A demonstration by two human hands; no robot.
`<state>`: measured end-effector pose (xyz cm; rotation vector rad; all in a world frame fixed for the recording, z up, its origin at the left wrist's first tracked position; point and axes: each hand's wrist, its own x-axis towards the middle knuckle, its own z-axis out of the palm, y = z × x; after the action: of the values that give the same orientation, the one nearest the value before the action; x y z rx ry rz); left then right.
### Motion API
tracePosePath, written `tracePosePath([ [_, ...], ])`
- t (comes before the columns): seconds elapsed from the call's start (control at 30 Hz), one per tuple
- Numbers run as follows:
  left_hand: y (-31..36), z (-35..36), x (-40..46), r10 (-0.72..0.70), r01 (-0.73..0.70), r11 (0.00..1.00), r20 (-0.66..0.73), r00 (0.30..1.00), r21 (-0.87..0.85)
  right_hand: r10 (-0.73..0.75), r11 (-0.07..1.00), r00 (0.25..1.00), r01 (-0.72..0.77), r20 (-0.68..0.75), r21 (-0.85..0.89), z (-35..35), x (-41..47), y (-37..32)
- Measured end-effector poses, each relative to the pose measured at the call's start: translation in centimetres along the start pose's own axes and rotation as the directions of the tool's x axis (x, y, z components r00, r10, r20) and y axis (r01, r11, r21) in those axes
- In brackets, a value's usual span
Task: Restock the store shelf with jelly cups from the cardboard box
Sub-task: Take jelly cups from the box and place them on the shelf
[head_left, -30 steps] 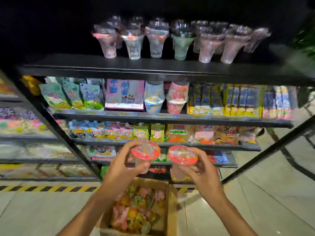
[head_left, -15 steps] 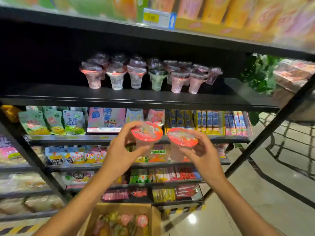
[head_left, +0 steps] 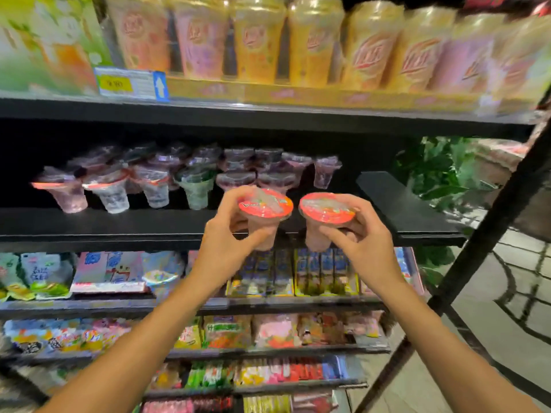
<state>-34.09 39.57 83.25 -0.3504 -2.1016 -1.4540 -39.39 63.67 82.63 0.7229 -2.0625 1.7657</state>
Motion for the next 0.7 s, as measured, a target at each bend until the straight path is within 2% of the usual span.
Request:
tracePosePath([
  [0.17, -1.2, 7.1, 4.4, -0.033, 0.033, 0.999, -0.010, 0.999, 0.013, 0.029, 1.000, 0.999, -0.028, 0.041, -0.010, -5.2, 5.0, 4.9],
  [0.37, -1.9, 12.2, 7.5, -0.011, 0.011, 1.000, -0.002, 1.000, 0.008, 0.116, 0.992, 0.993, -0.114, 0.036, -0.058, -6.9, 9.0, 8.1],
  [0.57, -4.6, 14.7, 8.8, -0.041, 0.042, 0.995, -0.015, 0.999, 0.088, 0.123, 0.988, 0.992, -0.123, 0.002, -0.092, -8.1, 10.0, 10.4],
  [0.7, -5.9, 14.9, 9.2, -0.052, 0.053, 0.971, -0.010, 0.999, 0.233, 0.119, 0.982, 0.992, -0.111, 0.042, -0.153, -8.5, 10.5, 11.0],
])
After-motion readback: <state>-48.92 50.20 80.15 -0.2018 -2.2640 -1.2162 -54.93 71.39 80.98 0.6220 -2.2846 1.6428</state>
